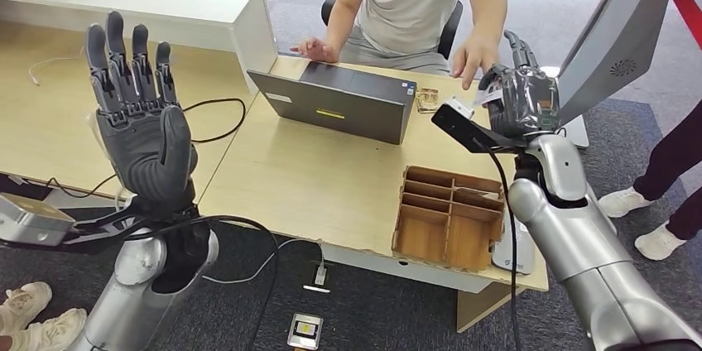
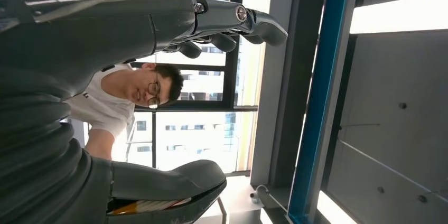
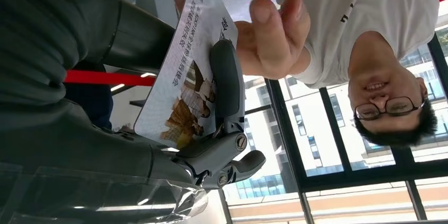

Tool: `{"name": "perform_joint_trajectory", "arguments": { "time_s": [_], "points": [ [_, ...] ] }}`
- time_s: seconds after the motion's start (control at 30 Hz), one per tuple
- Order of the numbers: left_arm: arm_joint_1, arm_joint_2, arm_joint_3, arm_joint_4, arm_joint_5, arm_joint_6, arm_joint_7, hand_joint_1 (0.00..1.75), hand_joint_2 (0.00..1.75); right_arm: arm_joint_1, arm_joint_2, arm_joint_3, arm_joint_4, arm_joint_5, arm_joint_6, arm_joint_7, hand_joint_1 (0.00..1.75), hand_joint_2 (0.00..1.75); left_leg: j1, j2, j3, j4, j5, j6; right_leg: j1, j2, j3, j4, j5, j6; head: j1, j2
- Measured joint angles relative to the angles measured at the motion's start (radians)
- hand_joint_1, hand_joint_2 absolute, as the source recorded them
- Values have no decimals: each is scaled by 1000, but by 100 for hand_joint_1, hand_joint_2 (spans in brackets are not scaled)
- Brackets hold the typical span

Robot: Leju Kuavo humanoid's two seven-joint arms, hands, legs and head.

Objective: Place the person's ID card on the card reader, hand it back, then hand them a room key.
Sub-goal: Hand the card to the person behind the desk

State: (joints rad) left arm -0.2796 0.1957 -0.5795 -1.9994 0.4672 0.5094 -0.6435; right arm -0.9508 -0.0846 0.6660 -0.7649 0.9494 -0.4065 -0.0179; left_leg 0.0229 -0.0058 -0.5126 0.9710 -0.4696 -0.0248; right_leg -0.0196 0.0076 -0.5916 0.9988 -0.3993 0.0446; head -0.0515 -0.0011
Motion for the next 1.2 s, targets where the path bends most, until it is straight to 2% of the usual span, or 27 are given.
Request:
{"name": "perform_joint_trajectory", "arguments": {
  "time_s": [0.47, 0.5, 0.53, 0.6, 0.63, 0.67, 0.97, 1.2],
  "points": [
    [-2, -7, -3, 25, 5, -18, 0, 0, 175, -35, 2, 29, 85, 39, 27, 43, 175, 175, 0, 0, 0, 0, 0, 0, 0, 0, 0, 0, 0, 0, 0, 0],
    [-2, -7, -3, 25, 5, -18, 0, 0, 175, -36, 2, 30, 89, 40, 29, 44, 169, 175, 0, 0, 0, 0, 0, 0, 0, 0, 0, 0, 0, 0, 0, 0],
    [-2, -7, -2, 25, 5, -18, 0, 0, 175, -37, 2, 32, 92, 42, 30, 44, 140, 175, 0, 0, 0, 0, 0, 0, 0, 0, 0, 0, 0, 0, 0, 0],
    [-1, -7, -2, 25, 5, -18, 1, 0, 175, -38, 3, 34, 98, 47, 32, 45, 53, 175, 0, 0, 0, 0, 0, 0, 0, 0, 0, 0, 0, 0, 0, 0],
    [-1, -7, -2, 25, 5, -18, 2, 0, 175, -38, 3, 36, 101, 50, 32, 45, 15, 175, 0, 0, 0, 0, 0, 0, 0, 0, 0, 0, 0, 0, 0, 0],
    [-1, -7, -2, 25, 4, -18, 4, 0, 175, -38, 3, 37, 103, 51, 32, 45, 0, 175, 0, 0, 0, 0, 0, 0, 0, 0, 0, 0, 0, 0, 0, 0],
    [5, -7, 0, 25, -10, -10, 17, 0, 175, -36, -4, 40, 107, 42, 26, 42, 0, 175, 0, 0, 1, 0, 0, 0, 0, 0, 0, 0, 0, 0, 0, 0],
    [6, -7, 3, 25, -15, -13, 25, 0, 175, -4, -44, 29, 28, 24, 13, 32, 0, 175, 0, 0, 1, 0, 0, 0, 0, 0, 0, 0, 1, -1, 0, 0]
  ]
}}
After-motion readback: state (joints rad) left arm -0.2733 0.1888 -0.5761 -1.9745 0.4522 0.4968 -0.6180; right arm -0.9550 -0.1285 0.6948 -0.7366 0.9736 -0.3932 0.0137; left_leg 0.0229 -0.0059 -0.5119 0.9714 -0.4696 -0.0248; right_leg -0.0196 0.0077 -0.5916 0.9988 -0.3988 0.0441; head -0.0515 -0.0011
